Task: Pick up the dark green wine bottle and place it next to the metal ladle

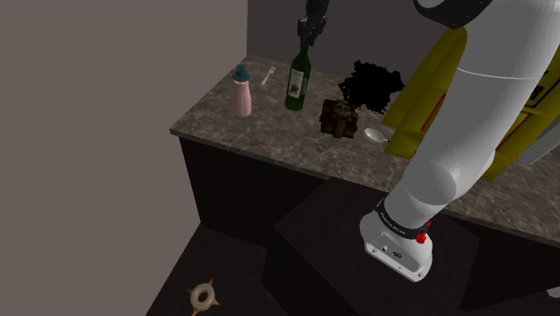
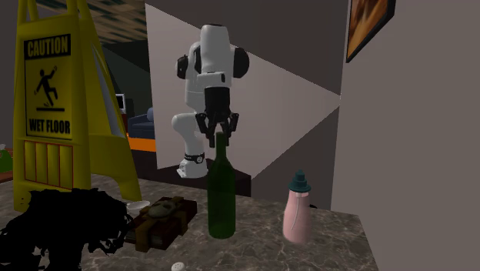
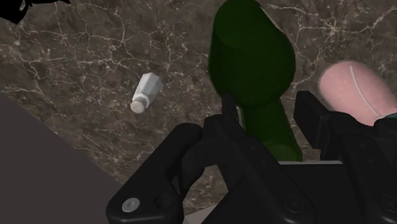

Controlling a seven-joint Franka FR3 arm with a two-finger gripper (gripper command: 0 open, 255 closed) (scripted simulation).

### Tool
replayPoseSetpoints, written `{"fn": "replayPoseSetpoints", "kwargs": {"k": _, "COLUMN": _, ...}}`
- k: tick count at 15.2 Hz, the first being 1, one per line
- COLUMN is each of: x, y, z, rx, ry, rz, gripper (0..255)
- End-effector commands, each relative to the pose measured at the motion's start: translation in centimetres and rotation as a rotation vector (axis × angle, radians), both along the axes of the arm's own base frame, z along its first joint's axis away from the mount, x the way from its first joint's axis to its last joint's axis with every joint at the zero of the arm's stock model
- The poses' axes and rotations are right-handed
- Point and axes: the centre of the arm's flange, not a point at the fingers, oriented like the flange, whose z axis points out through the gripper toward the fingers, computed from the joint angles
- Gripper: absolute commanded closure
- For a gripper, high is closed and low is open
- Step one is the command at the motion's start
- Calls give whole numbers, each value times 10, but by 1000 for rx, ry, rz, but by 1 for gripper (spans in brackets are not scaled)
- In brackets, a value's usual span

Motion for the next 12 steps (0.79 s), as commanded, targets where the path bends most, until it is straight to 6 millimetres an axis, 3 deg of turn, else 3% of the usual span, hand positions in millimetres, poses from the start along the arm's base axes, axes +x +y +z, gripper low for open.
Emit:
{"fn": "replayPoseSetpoints", "kwargs": {"k": 1, "x": -1, "y": -1, "z": 11, "rx": 0, "ry": 0, "rz": 0, "gripper": 255}}
{"fn": "replayPoseSetpoints", "kwargs": {"k": 12, "x": -1, "y": -1, "z": 67, "rx": 0, "ry": 0, "rz": 0, "gripper": 255}}
